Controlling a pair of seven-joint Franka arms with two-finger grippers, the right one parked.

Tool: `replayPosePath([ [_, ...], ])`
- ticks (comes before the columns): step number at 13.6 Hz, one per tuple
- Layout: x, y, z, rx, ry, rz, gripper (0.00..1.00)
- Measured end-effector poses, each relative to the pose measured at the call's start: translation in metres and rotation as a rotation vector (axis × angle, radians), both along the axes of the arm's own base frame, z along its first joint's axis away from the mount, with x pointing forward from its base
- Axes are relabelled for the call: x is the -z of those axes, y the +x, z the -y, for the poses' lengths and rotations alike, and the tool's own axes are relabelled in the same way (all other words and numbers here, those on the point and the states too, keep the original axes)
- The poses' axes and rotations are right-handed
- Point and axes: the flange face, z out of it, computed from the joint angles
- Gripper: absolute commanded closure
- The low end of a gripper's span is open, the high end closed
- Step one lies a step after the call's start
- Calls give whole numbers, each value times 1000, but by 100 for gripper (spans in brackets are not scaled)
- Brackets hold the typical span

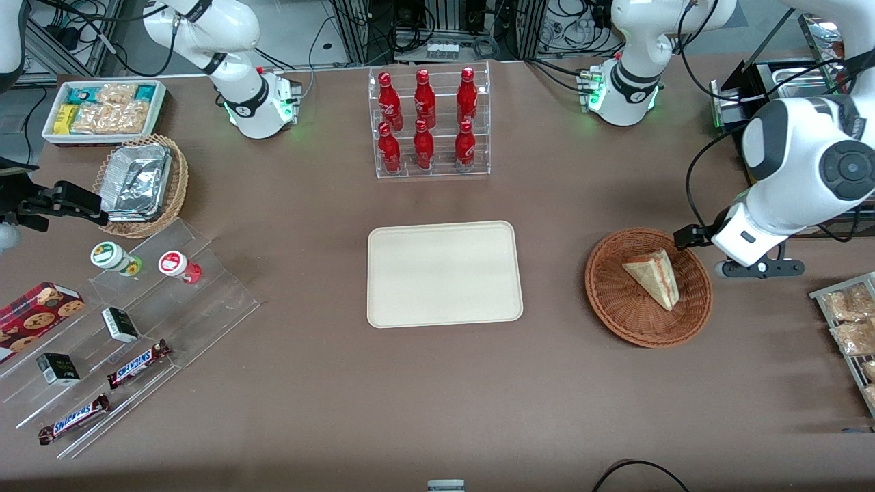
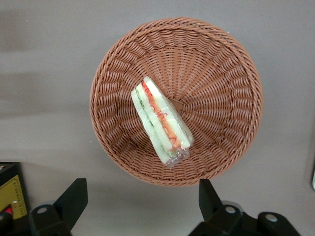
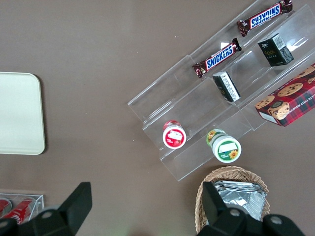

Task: Place sandwich from basket to tray
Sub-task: 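Move the left gripper over the wicker basket above the wrapped sandwich, then lower the open left gripper around the upright sandwich in the basket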

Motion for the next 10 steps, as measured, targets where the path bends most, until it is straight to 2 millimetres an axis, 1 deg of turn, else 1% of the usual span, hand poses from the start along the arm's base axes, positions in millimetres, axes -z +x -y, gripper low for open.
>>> replayPosePath([
  [3, 23, -4, 7, -114, 10, 14, 0],
  [8, 46, -2, 27, -423, 45, 22, 0],
  [10, 57, 0, 31, -497, 52, 26, 0],
])
